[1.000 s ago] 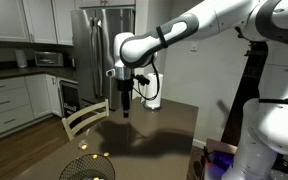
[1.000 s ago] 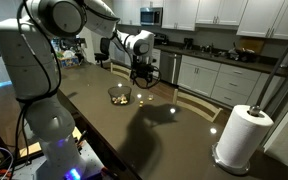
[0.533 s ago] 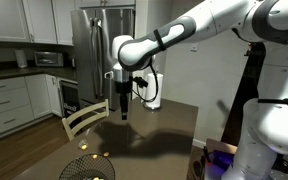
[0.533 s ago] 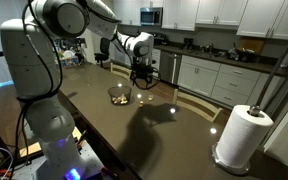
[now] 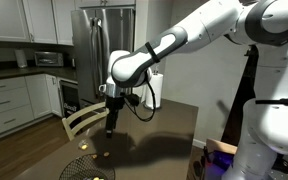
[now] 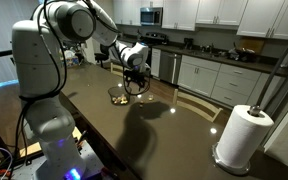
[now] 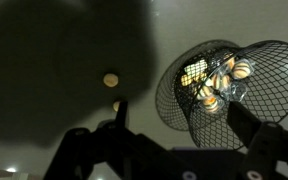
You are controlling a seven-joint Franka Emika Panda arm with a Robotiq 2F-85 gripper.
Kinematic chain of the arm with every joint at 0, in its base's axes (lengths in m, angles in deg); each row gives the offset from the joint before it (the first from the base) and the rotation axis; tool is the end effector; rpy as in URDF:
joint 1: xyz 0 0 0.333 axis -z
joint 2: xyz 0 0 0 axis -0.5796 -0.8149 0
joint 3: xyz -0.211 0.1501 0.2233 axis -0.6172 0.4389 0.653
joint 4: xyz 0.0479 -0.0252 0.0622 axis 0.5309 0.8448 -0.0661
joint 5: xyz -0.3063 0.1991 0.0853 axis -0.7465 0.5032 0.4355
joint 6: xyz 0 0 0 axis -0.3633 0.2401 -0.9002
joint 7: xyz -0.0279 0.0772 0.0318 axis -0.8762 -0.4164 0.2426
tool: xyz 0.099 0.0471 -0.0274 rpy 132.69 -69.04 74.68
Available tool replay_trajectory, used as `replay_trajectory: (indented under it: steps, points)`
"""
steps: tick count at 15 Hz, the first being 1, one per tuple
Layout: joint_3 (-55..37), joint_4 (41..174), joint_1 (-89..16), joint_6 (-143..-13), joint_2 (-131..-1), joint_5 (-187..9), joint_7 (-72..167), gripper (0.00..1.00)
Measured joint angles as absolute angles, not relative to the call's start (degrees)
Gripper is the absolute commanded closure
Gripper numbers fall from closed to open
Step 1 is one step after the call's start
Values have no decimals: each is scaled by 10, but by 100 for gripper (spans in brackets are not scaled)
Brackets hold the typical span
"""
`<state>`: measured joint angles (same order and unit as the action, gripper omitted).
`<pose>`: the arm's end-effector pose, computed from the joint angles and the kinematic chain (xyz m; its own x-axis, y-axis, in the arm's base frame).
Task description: Move the black basket to the right of the table
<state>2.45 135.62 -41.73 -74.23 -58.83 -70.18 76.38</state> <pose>0.5435 0.1392 0.3728 0.8895 0.4492 0.0839 0.4563 -0.8637 -0.2139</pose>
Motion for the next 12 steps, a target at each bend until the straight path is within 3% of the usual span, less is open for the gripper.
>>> replay_trajectory:
  steps: [12]
  points:
    - [43,1347,-411,-768,-642,-643,759,0]
